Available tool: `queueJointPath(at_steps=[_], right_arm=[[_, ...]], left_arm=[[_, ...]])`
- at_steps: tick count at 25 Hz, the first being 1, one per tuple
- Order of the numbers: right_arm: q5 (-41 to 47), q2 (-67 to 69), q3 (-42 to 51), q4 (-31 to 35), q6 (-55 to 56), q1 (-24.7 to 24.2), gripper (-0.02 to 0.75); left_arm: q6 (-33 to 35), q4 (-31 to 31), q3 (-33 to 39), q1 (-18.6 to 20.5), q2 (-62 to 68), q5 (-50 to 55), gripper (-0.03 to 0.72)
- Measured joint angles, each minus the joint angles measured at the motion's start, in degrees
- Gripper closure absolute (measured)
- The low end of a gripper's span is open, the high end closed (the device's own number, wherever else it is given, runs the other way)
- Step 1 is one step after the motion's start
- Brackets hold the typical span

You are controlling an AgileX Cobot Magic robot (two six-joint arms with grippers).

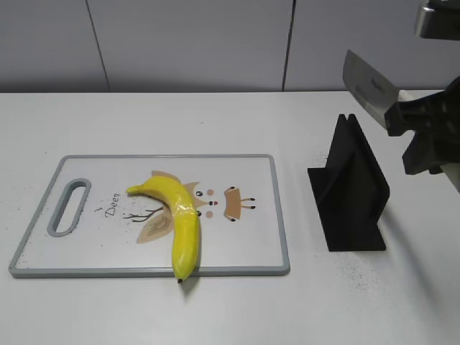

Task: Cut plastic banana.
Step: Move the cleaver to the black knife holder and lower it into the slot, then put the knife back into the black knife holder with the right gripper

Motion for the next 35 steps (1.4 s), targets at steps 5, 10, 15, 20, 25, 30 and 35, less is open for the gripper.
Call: queueJointPath(at_steps=[5,10,15,20,25,30,35], right_arm=[[-0.19,0.00,0.00,-0.12,0.44,0.00,0.570],[-0.54,0.59,0.00,-0.18,0.70,0.00,0.570],[-1.23,3.65,0.00,-0.18,0.70,0.00,0.570],[-1.74,5.85,0.00,-0.18,0.73,0.00,0.570],[-1.52,7.68,0.00,-0.18,0.81,0.00,0.570],[-0.95,9.61,1.28,0.25,0.90,0.00,0.570],[-1.81,9.83,2.01,0.44,0.90,0.00,0.570]], left_arm=[[-1.36,0.68,0.00,0.00,-0.13,0.00,0.125],[-1.59,0.68,0.07,0.00,-1.54,0.12,0.125],[-1.71,0.68,0.07,0.00,-1.54,0.09,0.125],[-1.71,0.69,0.07,0.00,-1.54,0.09,0.125],[-1.71,0.69,0.07,0.00,-1.54,0.09,0.125],[-1.71,0.69,0.07,0.00,-2.04,0.04,0.125],[-1.71,0.69,0.07,0.00,-2.16,0.04,0.125]])
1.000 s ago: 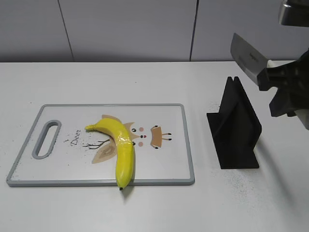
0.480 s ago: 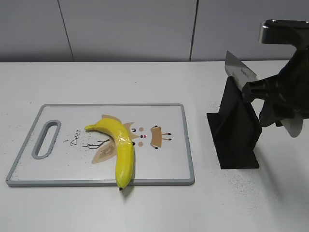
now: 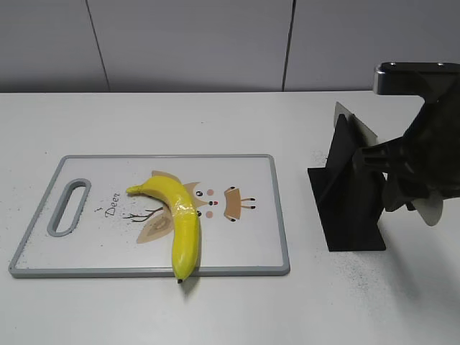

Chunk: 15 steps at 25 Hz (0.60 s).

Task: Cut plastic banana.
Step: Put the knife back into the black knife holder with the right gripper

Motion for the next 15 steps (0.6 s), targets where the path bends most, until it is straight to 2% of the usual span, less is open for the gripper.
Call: queueJointPath(at_steps=[5,8,15], right_arm=[[-2.36,0.05,0.18,0.07,0.04,0.00,0.547],[-4.16,0.20,0.18,0.07,0.04,0.00,0.440],[-4.65,0.44,0.18,0.07,-0.34,0.00,0.135]], left_arm=[[0.00,0.00,0.00,0.00,0.00,0.00,0.125],[0.00,0.00,0.00,0.00,0.00,0.00,0.125],[0.00,0.00,0.00,0.00,0.00,0.00,0.125]])
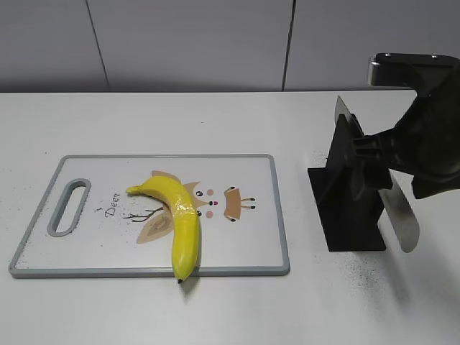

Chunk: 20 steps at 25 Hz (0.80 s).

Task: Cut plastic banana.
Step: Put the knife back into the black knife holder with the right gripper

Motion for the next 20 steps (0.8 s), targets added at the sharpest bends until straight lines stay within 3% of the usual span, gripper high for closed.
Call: queueJointPath(at_steps=[4,12,20], right_arm=[[-0.11,-0.80,-0.57,-0.06,-1.62,0.00,0.069],[-0.84,-13.84,-1.99,4.09,-13.39,0.00,0.061],[-0.59,-33.13,8.51,4.92,-24.80,0.00,0.088]], left_arm=[[0.00,0.00,0.00,0.00,0.00,0.00,0.125],[0.00,0.00,0.00,0.00,0.00,0.00,0.125],[0.00,0.00,0.00,0.00,0.00,0.00,0.125]])
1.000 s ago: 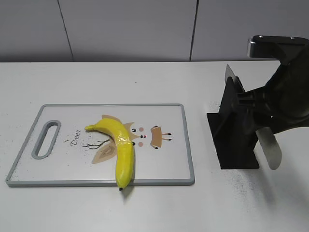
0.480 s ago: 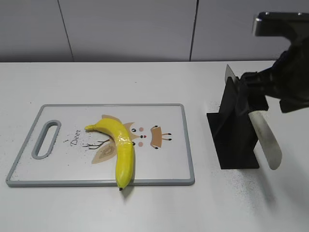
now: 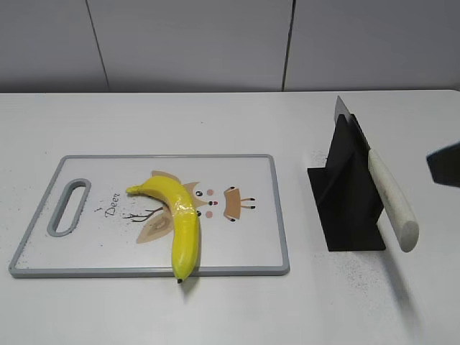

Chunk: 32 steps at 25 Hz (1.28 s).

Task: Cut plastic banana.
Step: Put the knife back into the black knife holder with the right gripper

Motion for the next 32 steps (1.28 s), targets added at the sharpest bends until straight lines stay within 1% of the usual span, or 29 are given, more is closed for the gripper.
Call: queueJointPath(at_steps=[5,11,18,27,32], right_arm=[[1.08,-12.95,7.45,-0.27,-1.93,0.00,0.113],[6.15,-24.82,11.89,-0.46,-2.16,0.00,0.152],[11.60,-35.64,16.48,-0.83,-2.36,0.00,0.156],[12.22,-49.19,17.14,-0.83,-2.43,0.00,0.158],[12.24,-50.88,17.14,-0.83,-2.48,0.00,0.162]], left_arm=[[0.00,0.00,0.00,0.00,0.00,0.00,0.125],[0.00,0.00,0.00,0.00,0.00,0.00,0.125],[0.00,0.00,0.00,0.00,0.00,0.00,0.126],[0.00,0.00,0.00,0.00,0.00,0.00,0.126],[0.00,0.05,0.00,0.00,0.06,0.00,0.126]])
